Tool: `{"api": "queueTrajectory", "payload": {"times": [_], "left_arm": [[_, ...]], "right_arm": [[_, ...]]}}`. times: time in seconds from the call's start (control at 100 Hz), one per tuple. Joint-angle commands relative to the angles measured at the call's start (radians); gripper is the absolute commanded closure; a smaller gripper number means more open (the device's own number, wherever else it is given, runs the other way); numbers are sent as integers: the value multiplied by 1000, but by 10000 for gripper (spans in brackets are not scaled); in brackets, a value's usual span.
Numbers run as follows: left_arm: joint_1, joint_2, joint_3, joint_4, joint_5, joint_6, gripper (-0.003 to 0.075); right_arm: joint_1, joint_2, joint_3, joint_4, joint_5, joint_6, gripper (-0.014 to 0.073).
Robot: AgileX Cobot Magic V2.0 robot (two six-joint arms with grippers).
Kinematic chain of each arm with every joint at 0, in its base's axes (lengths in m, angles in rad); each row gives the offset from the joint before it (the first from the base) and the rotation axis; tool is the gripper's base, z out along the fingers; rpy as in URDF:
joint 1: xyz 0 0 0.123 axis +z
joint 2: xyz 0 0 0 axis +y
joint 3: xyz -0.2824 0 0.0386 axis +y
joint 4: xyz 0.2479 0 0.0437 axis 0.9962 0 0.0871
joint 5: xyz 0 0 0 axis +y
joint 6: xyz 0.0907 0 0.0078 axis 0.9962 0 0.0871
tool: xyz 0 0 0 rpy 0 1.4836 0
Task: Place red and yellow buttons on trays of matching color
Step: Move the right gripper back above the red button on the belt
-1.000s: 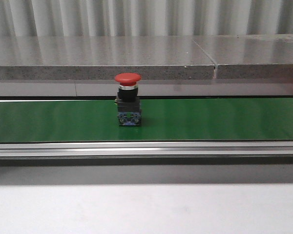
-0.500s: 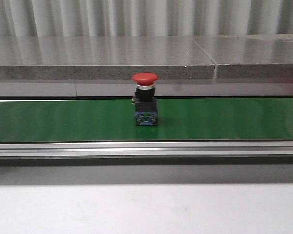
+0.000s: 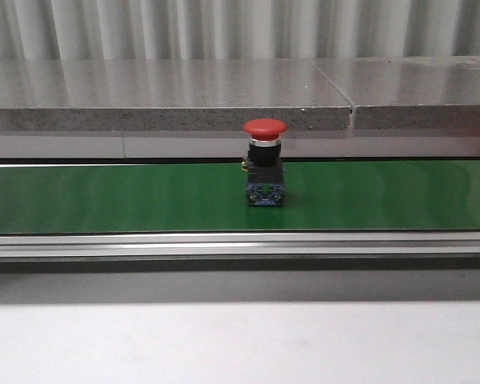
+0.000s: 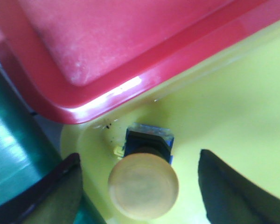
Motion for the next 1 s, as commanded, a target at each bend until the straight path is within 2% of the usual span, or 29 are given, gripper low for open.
{"api": "queueTrajectory", "payload": {"times": [0.0, 0.31, 0.68, 0.88, 0.99], "left_arm": [[-5, 4, -29, -15, -64, -10, 740], [-5, 4, -29, -15, -64, -10, 740], [-5, 4, -29, -15, -64, -10, 740], [-5, 4, -29, -15, -64, -10, 740], [-5, 4, -29, -15, -64, -10, 740]], "right_arm": [[-8, -97, -22, -18, -14, -3, 66], [64, -290, -22, -18, 25, -41, 66], [345, -370, -26, -17, 38, -74, 59], [504, -370, -30, -17, 14, -74, -53], [575, -370, -52, -17, 37, -74, -52]]}}
